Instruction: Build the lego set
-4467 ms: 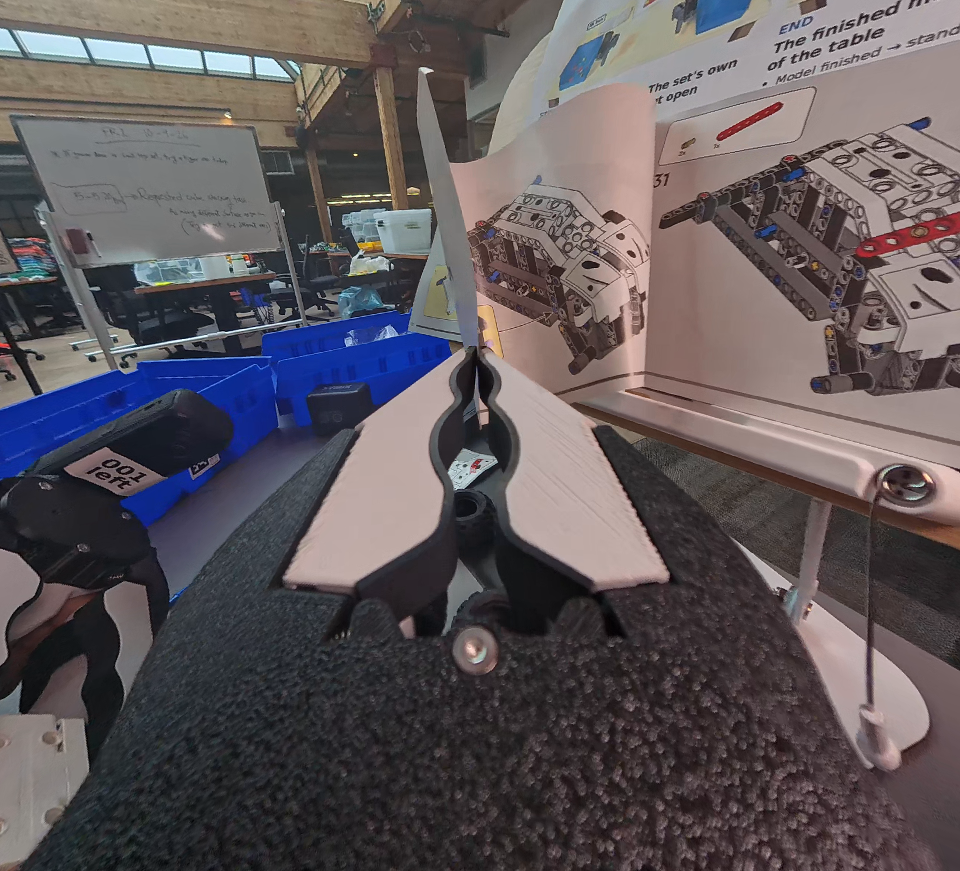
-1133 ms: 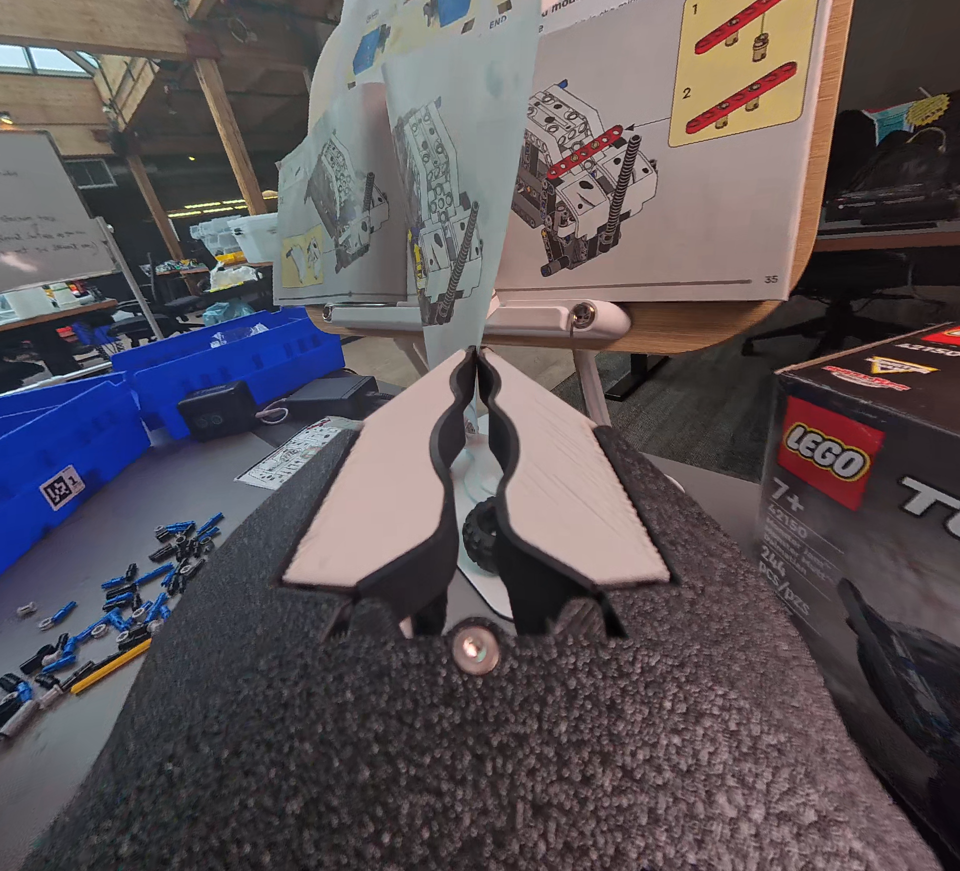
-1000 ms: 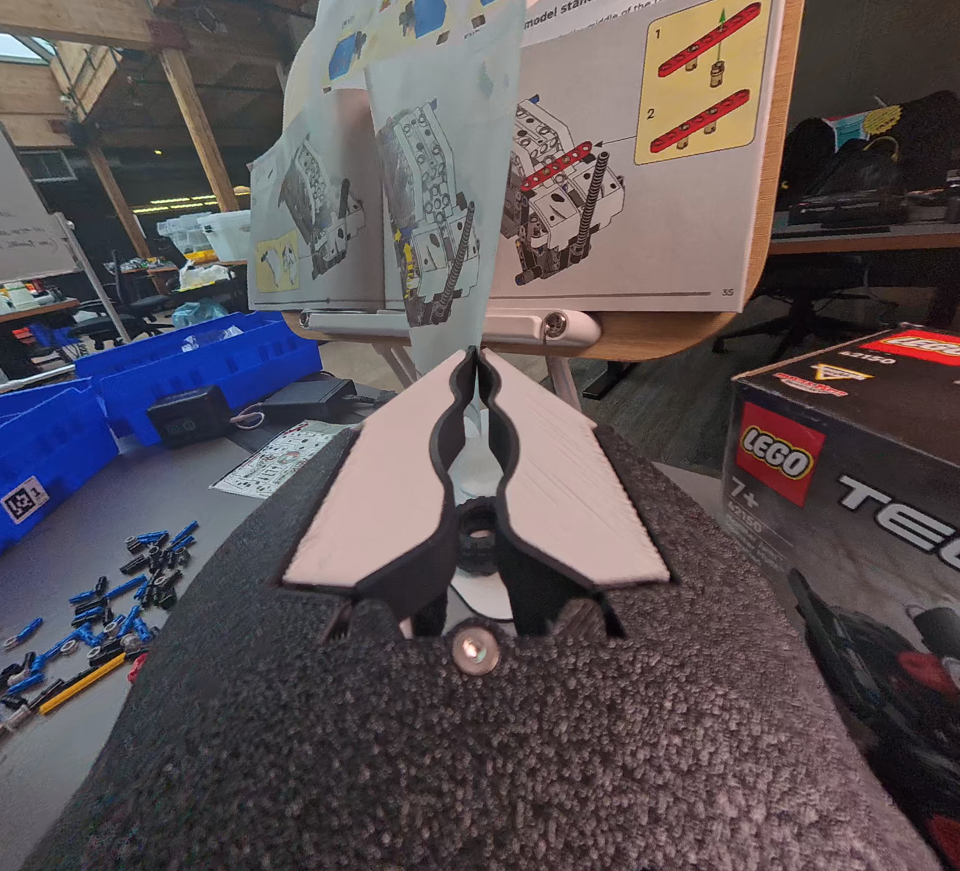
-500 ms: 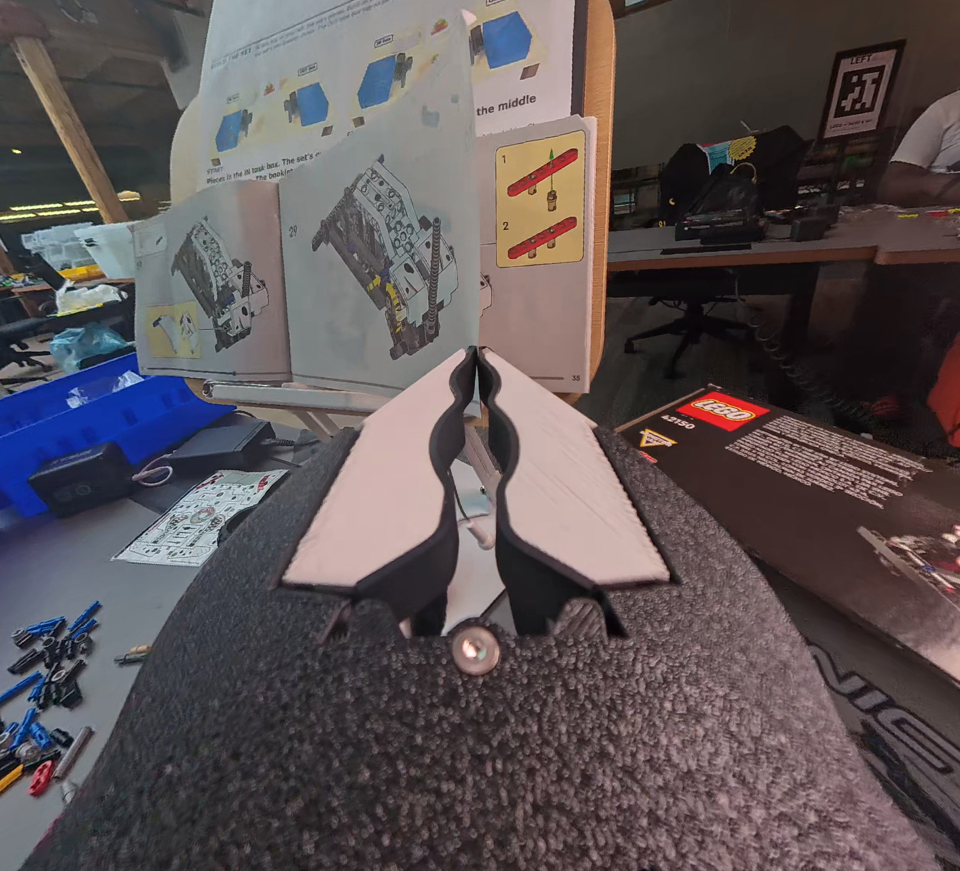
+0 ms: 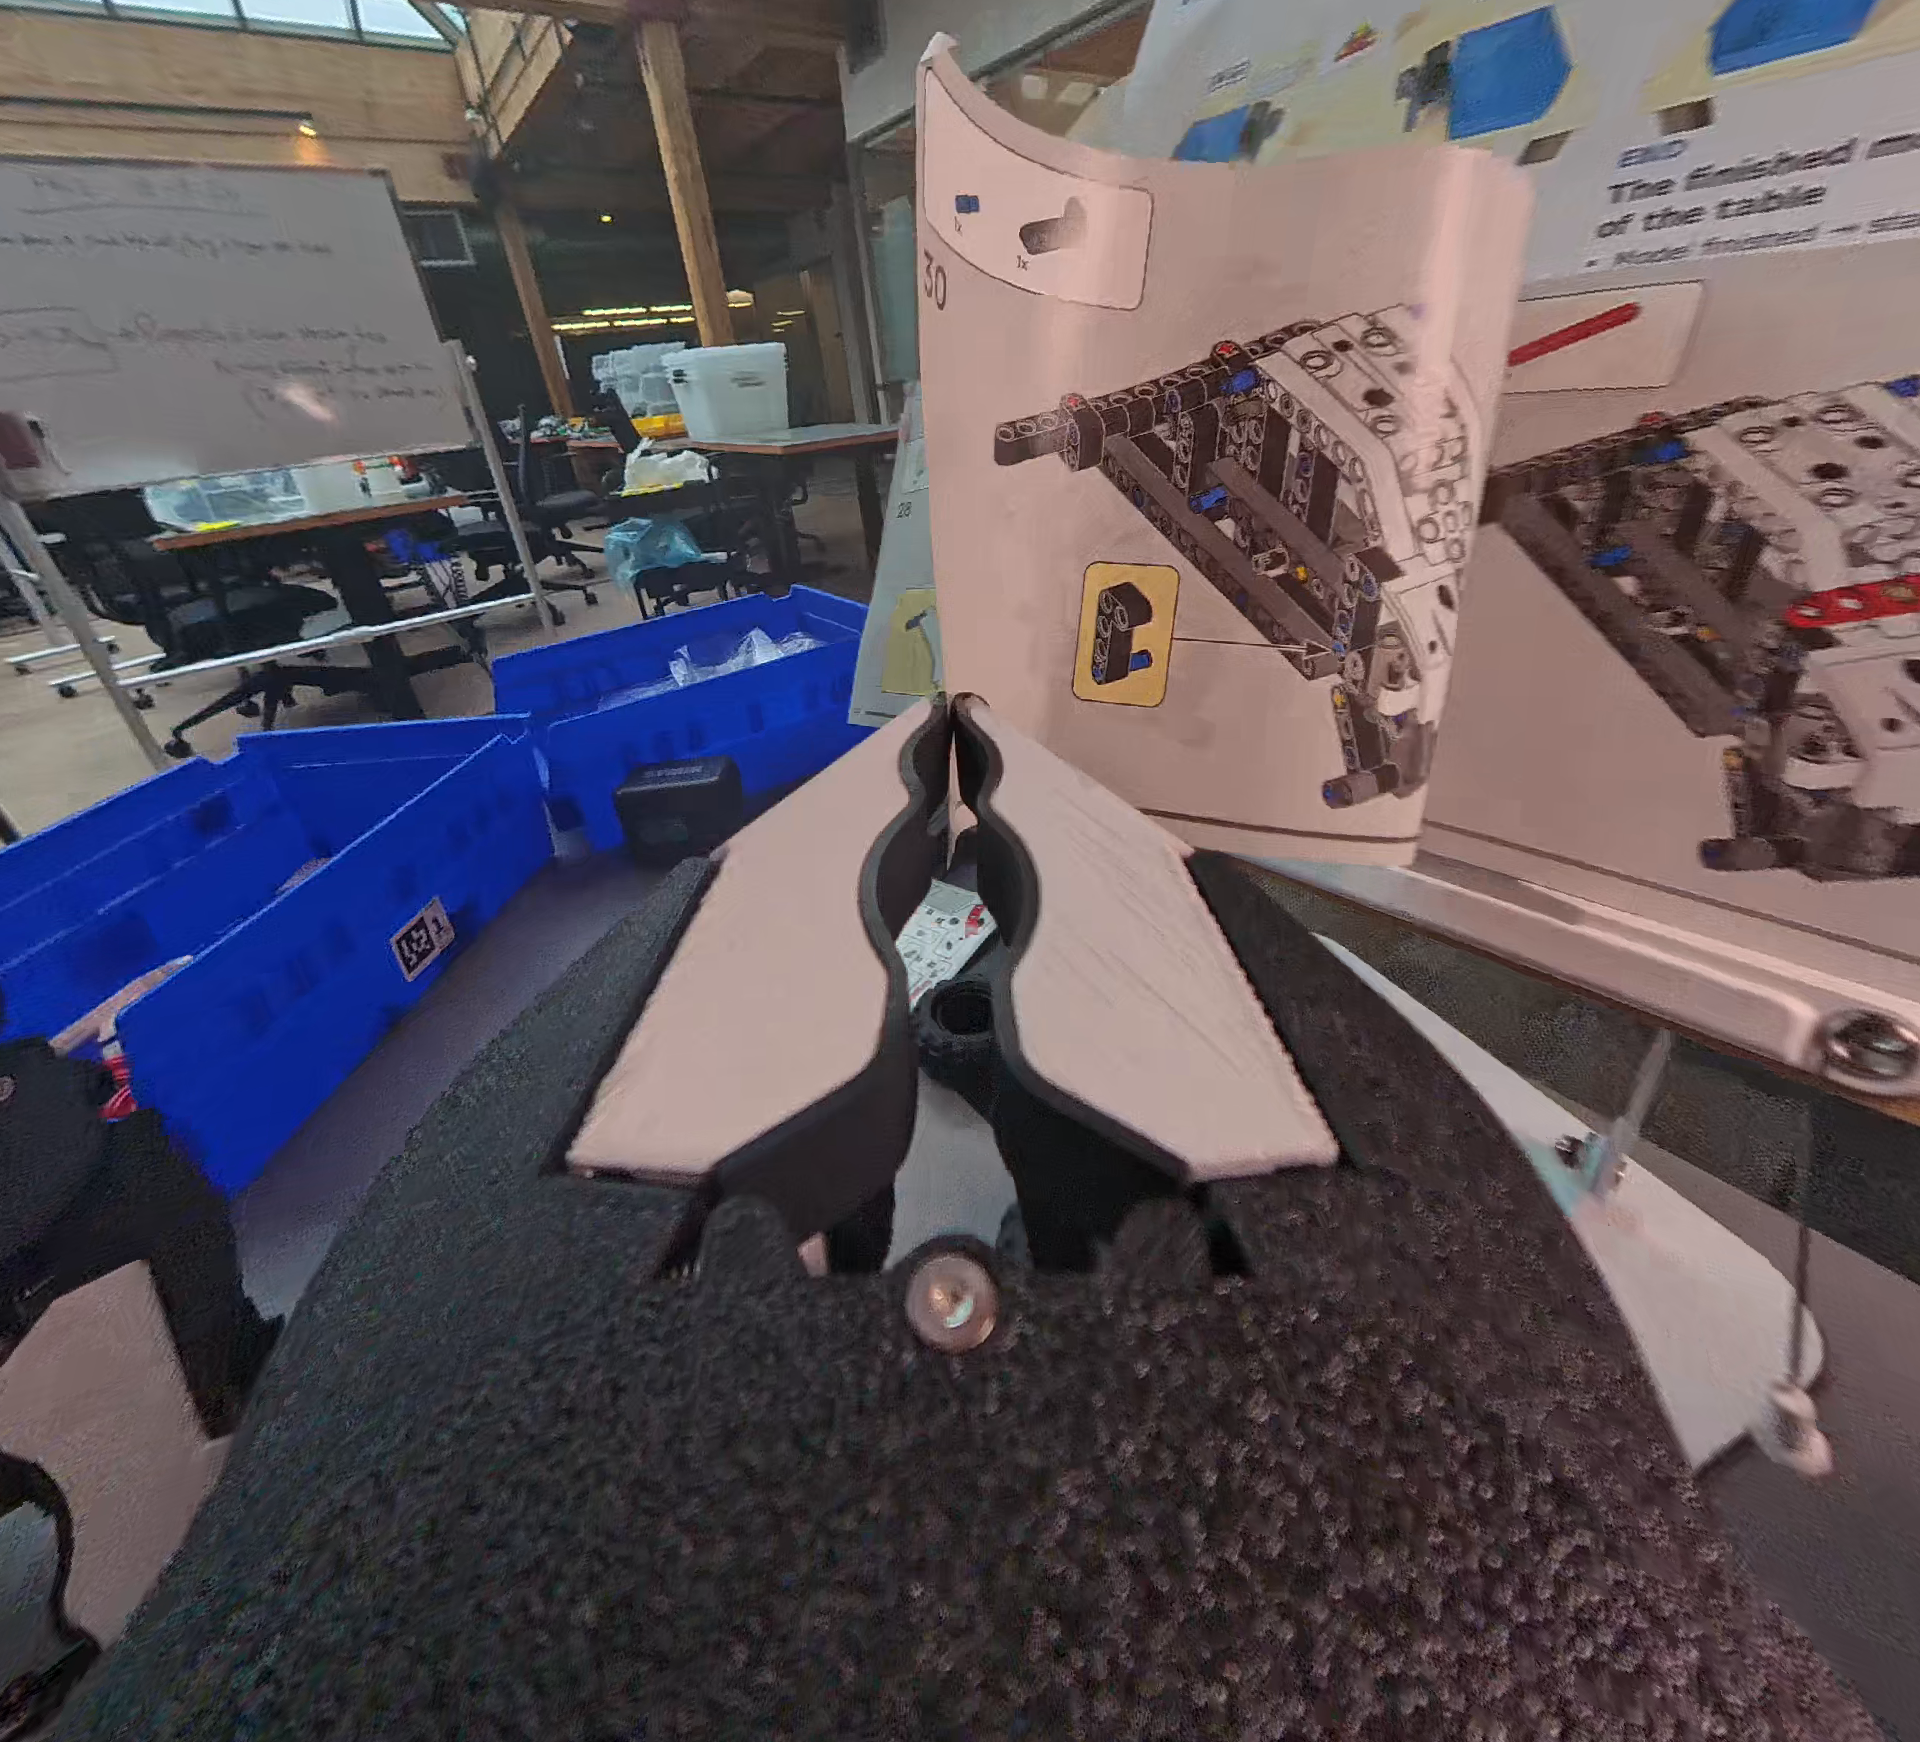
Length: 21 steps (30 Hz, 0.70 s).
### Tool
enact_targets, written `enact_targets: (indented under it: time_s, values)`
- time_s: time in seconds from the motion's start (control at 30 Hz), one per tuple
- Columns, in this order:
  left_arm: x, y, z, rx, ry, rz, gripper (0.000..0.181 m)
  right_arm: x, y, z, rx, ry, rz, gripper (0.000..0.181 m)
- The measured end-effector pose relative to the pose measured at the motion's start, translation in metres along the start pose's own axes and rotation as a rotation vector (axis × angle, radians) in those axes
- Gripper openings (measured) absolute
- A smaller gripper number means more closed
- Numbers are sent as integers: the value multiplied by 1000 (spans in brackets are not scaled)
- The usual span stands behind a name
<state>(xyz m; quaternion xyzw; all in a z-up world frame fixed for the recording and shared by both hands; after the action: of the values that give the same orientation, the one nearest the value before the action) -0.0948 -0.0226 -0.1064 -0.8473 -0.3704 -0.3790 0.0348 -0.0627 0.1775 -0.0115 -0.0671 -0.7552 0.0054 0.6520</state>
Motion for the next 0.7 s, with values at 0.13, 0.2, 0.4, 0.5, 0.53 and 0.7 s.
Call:
enact_targets:
  time_s: [0.13,0.2,0.4,0.5,0.53,0.7]
  values:
    - [-1,0,0,-6,5,-6,45,2,-19,54,45,-91,-21,0]
    - [-1,0,0,-7,8,-8,45,1,-23,81,45,-142,-23,0]
    - [-2,-1,1,-25,21,-15,45,-6,-37,143,-20,-324,-157,4]
    - [-3,-2,1,-32,27,-16,45,-6,-52,155,45,-371,-227,20]
    - [-3,-2,1,-31,27,-15,45,-3,-58,154,79,-358,-243,24]
    - [-3,-2,1,-32,29,-16,45,30,-70,107,200,-188,-253,39]
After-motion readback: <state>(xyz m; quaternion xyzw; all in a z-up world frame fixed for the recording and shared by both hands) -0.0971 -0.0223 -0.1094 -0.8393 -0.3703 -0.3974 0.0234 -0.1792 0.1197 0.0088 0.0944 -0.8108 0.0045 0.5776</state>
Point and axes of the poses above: each gripper's, where its closed fingertips meet, z out along the fingers, x out of its top, y = z × x across the jaws, the point moved 9 cm from there along -z, back along the fingers, and after that the axes turned 15 degrees about -y, right-handed, at the moved point
